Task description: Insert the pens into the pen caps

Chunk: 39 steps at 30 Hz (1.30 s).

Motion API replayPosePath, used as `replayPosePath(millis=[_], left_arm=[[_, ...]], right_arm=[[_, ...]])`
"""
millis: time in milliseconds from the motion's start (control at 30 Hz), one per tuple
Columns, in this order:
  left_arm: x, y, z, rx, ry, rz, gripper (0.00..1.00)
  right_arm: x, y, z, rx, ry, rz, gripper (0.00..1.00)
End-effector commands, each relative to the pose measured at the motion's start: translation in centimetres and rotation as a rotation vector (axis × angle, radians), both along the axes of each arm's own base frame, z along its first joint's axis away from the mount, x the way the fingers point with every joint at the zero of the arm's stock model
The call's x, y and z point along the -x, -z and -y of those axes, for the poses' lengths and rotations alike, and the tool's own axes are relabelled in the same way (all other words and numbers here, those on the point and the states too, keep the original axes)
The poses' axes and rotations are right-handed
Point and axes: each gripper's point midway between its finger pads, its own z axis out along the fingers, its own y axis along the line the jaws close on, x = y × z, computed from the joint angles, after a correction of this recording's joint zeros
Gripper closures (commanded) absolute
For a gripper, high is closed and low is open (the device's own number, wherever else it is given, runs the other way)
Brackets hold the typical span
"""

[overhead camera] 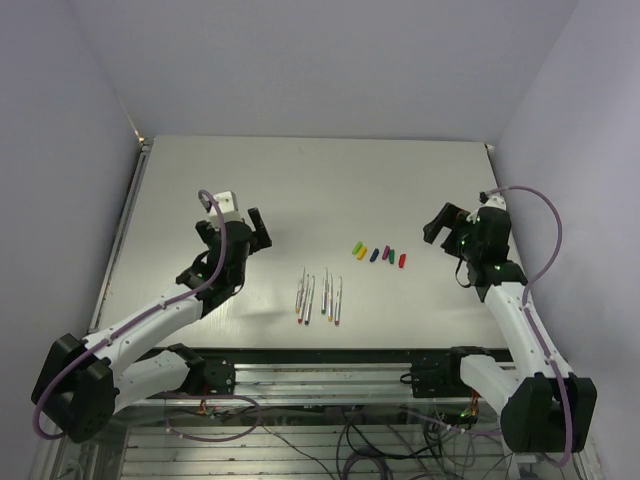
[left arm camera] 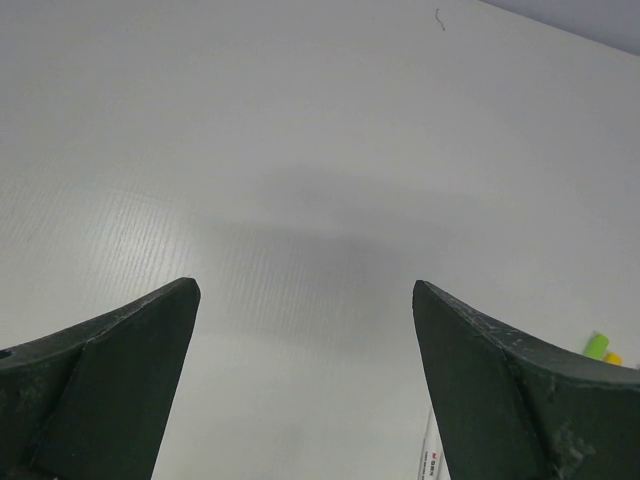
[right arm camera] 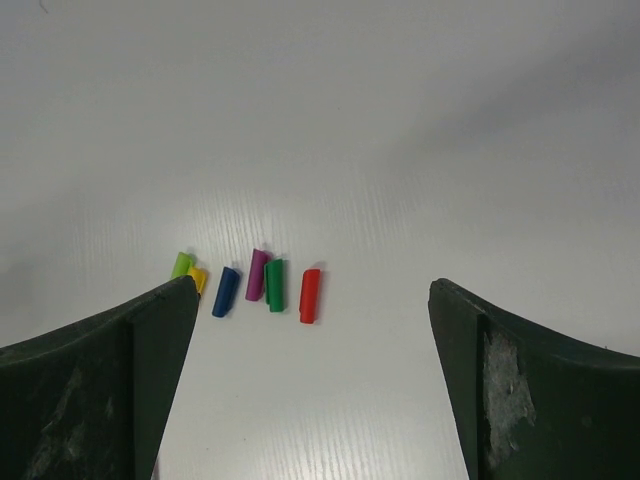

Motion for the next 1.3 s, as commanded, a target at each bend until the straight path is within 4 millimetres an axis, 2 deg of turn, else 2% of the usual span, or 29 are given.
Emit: replayPosePath(millis=[0, 100, 300, 467, 600, 733, 867, 1000, 1067, 1267], left_arm=[[-0.6, -2.3, 0.3, 0.013, -0.018, 0.038, 0.01], [-0.7, -2.6, 1.1, 0.0, 0.026, 0.033, 0.01], [-0.6, -2.0, 5.9, 0.004, 0.294, 0.049, 0.01], [0.0, -1.5, 8.3, -0.024, 0.406, 0.039, 0.01], [0.9, -0.3, 9.1, -0.063, 0.429, -0.026, 0.01], [2.9, 1.4, 10.1, -0.105, 0.465, -0.087, 0.01], [4.7, 3.0, 10.1, -0.131, 0.463, -0.138, 0.01], [6.0, 3.1, 9.8, -0.076, 0.459, -0.15, 0.02], [6.5, 3.1, 9.7, -0.051, 0.469, -0.146, 0.05], [7.3, 3.2, 9.0, -0.032, 0.461, -0.17, 0.05]], right_arm=[[0.4, -2.0, -0.1, 0.008, -0.01, 0.116, 0.0], [0.8, -2.7, -0.6, 0.016, -0.048, 0.19, 0.0], [0.7, -3.1, 0.6, 0.029, 0.021, 0.206, 0.0], [0.3, -4.3, -0.8, 0.012, -0.059, 0.273, 0.0], [0.3, -4.7, -0.8, 0.011, -0.059, 0.286, 0.0], [0.0, -4.9, -0.2, 0.0, -0.01, 0.296, 0.0], [-0.2, -5.5, 0.6, -0.018, 0.06, 0.316, 0.0], [-0.7, -4.5, 0.9, -0.026, 0.086, 0.255, 0.0], [-0.9, -4.1, 0.8, -0.064, 0.103, 0.242, 0.0], [-1.3, -4.3, -1.0, -0.173, 0.051, 0.273, 0.0]])
